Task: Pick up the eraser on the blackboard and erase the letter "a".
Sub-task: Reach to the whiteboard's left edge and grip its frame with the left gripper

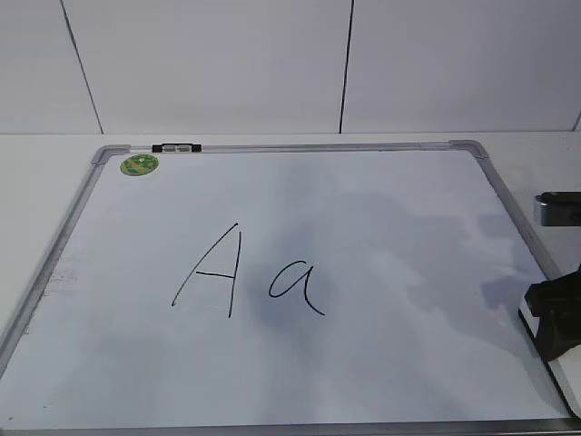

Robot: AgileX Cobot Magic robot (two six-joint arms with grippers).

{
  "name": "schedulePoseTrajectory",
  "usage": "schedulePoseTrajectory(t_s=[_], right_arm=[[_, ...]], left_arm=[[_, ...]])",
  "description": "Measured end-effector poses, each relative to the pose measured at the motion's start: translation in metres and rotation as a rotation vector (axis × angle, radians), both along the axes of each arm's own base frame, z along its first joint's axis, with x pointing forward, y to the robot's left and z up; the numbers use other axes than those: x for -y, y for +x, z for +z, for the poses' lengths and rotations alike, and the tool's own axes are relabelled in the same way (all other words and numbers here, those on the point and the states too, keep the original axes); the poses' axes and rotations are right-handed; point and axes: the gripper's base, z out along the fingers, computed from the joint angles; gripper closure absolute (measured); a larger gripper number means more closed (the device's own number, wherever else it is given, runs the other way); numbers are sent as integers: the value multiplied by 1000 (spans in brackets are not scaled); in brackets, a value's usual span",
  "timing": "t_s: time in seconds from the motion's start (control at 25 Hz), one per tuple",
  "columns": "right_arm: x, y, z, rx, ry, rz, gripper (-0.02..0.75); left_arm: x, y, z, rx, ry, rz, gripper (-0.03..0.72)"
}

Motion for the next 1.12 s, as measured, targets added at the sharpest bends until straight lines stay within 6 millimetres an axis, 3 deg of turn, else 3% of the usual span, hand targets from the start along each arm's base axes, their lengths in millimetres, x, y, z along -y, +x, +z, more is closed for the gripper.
schedulePoseTrajectory(t_s=[0.68, 1.12], right_arm=[[0, 2, 3, -14, -1, -1, 197], [-3, 14, 34, 24, 29, -22, 198]], left_arm=[[0, 0, 0, 0, 0, 0, 453], [0, 0, 0, 0, 0, 0, 453]])
